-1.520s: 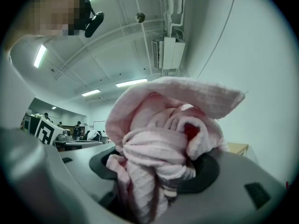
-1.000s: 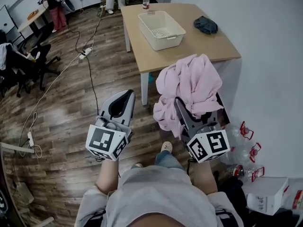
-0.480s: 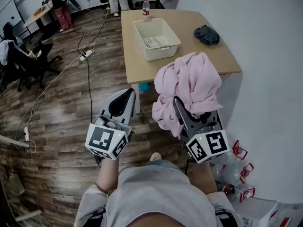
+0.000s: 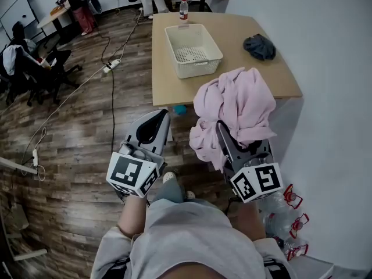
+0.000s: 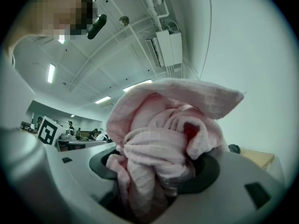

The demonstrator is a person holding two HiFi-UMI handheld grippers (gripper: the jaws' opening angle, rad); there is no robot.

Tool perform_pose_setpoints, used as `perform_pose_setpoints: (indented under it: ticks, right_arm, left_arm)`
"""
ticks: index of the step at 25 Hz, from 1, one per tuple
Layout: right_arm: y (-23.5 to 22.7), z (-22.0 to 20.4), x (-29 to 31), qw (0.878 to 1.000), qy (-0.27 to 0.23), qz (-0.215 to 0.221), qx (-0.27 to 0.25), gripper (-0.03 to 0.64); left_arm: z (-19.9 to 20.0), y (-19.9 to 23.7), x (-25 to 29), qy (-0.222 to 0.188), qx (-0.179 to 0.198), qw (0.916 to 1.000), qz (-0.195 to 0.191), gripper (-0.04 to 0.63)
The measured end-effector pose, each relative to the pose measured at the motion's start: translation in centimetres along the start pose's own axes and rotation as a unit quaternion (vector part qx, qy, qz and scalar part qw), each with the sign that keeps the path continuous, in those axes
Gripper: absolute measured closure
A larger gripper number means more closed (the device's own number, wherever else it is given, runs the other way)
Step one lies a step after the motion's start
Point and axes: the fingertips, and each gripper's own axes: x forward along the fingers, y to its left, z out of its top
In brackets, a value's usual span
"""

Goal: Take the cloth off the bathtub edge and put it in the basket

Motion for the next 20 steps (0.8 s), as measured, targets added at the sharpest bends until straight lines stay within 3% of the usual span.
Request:
perform_pose_setpoints:
  ticks: [12, 20]
  right_arm:
    - [-4.7, 0.3, 6.4, 1.0, -0.002, 0.004, 0.007, 0.299]
    - [-7.6, 0.0, 12.8, 1.0, -0.003, 0.001, 0.013, 0.299]
  left_arm:
    - [0.2, 3.2, 7.6, 0.003, 0.003, 1.0, -0.001, 0.598]
    - [-0.1, 7.8, 12.5, 0.003, 0.004, 1.0, 0.003, 0.599]
